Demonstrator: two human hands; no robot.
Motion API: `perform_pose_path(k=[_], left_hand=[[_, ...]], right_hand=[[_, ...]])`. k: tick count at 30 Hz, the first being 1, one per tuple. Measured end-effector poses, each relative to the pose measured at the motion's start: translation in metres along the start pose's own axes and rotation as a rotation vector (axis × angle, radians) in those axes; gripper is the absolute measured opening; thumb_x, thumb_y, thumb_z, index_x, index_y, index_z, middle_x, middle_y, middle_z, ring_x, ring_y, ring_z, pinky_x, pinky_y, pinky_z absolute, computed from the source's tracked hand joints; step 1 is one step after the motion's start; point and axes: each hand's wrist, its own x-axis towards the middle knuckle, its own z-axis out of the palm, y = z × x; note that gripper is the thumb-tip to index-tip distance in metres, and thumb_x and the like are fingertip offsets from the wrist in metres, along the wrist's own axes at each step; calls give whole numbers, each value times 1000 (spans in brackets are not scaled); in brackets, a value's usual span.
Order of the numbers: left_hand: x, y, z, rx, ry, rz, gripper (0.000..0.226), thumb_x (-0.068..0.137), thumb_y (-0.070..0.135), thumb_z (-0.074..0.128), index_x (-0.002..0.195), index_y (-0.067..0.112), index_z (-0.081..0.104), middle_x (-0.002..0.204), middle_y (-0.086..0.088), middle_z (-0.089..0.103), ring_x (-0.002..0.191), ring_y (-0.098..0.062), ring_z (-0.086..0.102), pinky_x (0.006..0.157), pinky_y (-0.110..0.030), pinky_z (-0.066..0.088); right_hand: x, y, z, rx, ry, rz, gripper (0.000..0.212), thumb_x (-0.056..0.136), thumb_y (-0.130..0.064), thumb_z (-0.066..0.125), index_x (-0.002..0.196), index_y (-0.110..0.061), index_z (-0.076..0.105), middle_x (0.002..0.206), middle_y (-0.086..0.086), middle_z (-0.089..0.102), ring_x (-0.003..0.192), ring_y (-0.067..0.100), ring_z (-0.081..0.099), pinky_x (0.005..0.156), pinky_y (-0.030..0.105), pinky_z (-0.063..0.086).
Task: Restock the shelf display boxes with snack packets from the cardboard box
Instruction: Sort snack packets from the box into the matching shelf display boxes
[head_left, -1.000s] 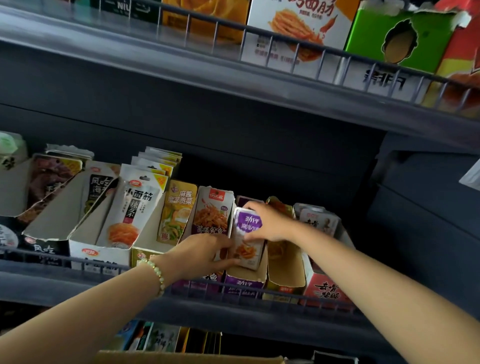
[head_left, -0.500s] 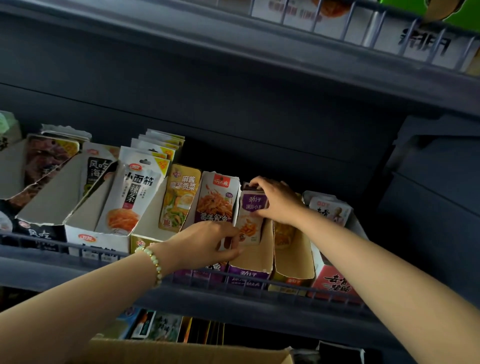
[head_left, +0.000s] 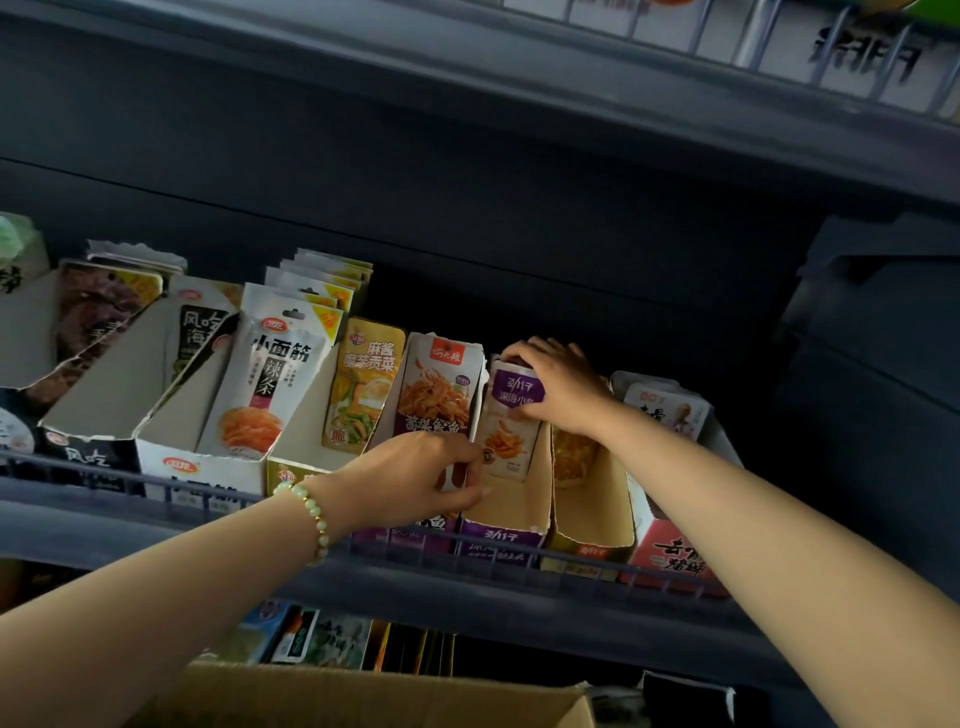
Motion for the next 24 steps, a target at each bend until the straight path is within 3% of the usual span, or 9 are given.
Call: perform_pose_path(k=[6,14,17,20,22,24], left_hand=[[1,0,0,4,-5,-10,20,92,45,56,83,28,56,84,15,58,68,-3,53,61,-11,39],[0,8,-4,-3,-78,-92,27,91,52,52,86,26,56,81,19,53,71,-1,54,63,-13,41],[-5,15,-8,10,-127,-138,32,91,56,47,101,27,56,100,13,58,75,0,55,66,-16,43],[-19,24,-16,31,-152,-205,55,91,60,41,139,32,41,119,10,56,89,-8,60,81,-25,51],[-38,32,-22,51,-126,-223,63,89,63,39,145,35,30,133,7,52,107,-10,55,94,-29,48],[-65,40,-29,46,-81,-218,67,86,65,38,145,36,31,141,8,45,124,-10,46,103,-32,41]], right_hand=[[-2,0,7,24,-15,39,72,78,-24,76,139,-26,38,136,-2,46,123,24,41,100,35,34],[-11,3,5,104,46,28,69,80,-29,75,140,-25,41,135,-2,43,123,22,40,101,35,34],[-30,-4,-10,190,43,28,63,85,-36,68,140,-27,39,136,-4,42,122,20,43,99,37,43],[-61,-21,-26,246,-20,8,57,90,-40,60,142,-29,38,143,-9,37,130,12,38,105,29,34],[-88,-35,-33,277,-63,8,53,92,-40,56,142,-31,38,148,-13,32,131,2,31,105,22,25],[-117,-52,-36,348,-115,-2,51,93,-43,54,140,-33,39,148,-17,29,131,-3,29,108,22,24]])
